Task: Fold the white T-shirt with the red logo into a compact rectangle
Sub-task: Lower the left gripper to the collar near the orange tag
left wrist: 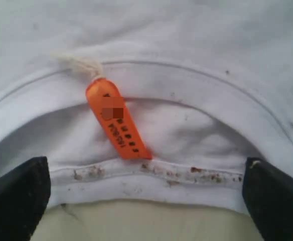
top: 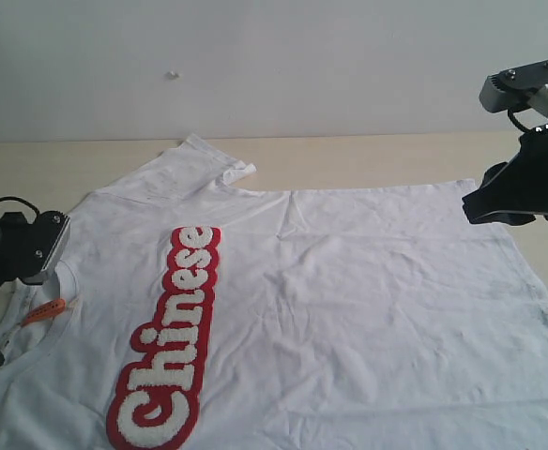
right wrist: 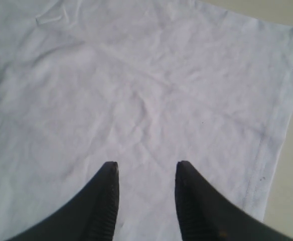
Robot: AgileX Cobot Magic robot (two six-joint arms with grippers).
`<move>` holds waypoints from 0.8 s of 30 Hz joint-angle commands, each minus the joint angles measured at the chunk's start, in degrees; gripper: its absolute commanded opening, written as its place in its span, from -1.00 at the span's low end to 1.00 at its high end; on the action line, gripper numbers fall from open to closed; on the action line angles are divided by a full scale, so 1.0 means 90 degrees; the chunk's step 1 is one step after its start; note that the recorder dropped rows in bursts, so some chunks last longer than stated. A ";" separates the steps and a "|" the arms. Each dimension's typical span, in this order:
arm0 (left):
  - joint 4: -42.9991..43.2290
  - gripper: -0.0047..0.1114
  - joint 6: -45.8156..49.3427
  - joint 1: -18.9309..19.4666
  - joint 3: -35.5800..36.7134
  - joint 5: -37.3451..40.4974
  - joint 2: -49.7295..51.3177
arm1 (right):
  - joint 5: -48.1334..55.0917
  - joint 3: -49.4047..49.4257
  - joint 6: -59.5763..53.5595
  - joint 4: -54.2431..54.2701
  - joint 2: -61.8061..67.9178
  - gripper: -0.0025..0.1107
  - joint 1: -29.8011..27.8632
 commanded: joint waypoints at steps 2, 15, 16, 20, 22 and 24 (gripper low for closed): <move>0.0192 0.89 -0.0027 0.0140 -0.0043 0.0053 -0.0006 | -0.0043 -0.0053 -0.0060 0.0037 -0.0002 -0.29 -0.0033; -0.0150 0.89 0.0359 0.0254 -0.0043 0.0210 0.0101 | -0.0034 -0.0053 -0.0060 0.0037 -0.0002 -0.29 -0.0033; -0.0150 0.89 0.0359 0.0254 -0.0043 0.0210 0.0101 | -0.0034 -0.0053 -0.0060 0.0037 -0.0002 -0.29 -0.0033; -0.0150 0.89 0.0374 0.0254 -0.0043 0.0164 0.0105 | -0.0034 -0.0053 -0.0060 0.0037 -0.0002 -0.29 -0.0033; -0.0166 0.89 0.0404 0.0254 -0.0043 0.0066 0.0133 | -0.0034 -0.0053 -0.0060 0.0037 -0.0002 -0.29 -0.0033; -0.0165 0.89 0.0404 0.0254 -0.0043 0.0066 0.0187 | -0.0034 -0.0053 -0.0060 0.0037 -0.0002 -0.29 -0.0033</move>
